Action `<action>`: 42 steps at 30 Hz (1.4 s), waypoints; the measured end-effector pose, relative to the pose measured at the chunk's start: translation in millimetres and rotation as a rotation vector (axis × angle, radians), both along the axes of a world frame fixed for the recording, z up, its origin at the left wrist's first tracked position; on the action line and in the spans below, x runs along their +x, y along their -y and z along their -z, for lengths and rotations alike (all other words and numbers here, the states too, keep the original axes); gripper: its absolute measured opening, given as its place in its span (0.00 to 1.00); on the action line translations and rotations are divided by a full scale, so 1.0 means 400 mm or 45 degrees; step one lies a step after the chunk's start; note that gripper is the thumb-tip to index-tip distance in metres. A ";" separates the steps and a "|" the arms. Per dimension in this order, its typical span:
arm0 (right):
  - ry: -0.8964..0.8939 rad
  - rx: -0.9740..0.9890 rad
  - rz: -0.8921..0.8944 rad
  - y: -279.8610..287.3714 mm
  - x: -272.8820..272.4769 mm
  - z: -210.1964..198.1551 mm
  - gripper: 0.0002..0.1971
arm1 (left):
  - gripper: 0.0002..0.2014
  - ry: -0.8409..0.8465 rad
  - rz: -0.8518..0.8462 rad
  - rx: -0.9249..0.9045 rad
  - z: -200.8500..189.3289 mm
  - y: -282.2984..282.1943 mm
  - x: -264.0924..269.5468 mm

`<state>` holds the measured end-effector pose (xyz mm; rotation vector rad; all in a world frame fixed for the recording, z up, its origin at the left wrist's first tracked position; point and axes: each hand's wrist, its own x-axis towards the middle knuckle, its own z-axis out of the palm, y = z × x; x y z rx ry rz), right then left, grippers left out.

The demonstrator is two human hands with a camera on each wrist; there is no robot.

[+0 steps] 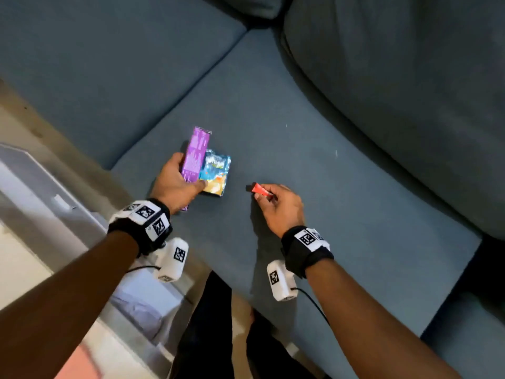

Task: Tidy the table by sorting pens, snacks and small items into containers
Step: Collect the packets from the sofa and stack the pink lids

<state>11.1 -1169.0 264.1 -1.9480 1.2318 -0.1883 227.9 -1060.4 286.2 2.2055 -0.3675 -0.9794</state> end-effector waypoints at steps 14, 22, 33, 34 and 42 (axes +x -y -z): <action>-0.176 0.202 -0.185 -0.283 -0.205 -0.002 0.08 | 0.21 -0.277 -0.443 -0.154 -0.052 -0.519 -0.493; -0.269 0.126 -0.734 -0.698 -0.126 -0.028 0.07 | 0.19 -0.193 -0.706 -0.226 -0.094 -0.900 -0.431; -0.079 0.066 -0.951 -1.313 0.289 -0.109 0.10 | 0.20 0.005 -0.992 -0.326 -0.197 -1.620 -0.335; -0.053 0.098 -0.980 -1.372 0.331 -0.117 0.09 | 0.20 0.040 -1.040 -0.335 -0.199 -1.685 -0.328; -0.039 0.080 -1.422 -1.733 0.519 -0.126 0.11 | 0.21 0.158 -1.315 -0.126 -0.132 -1.993 -0.308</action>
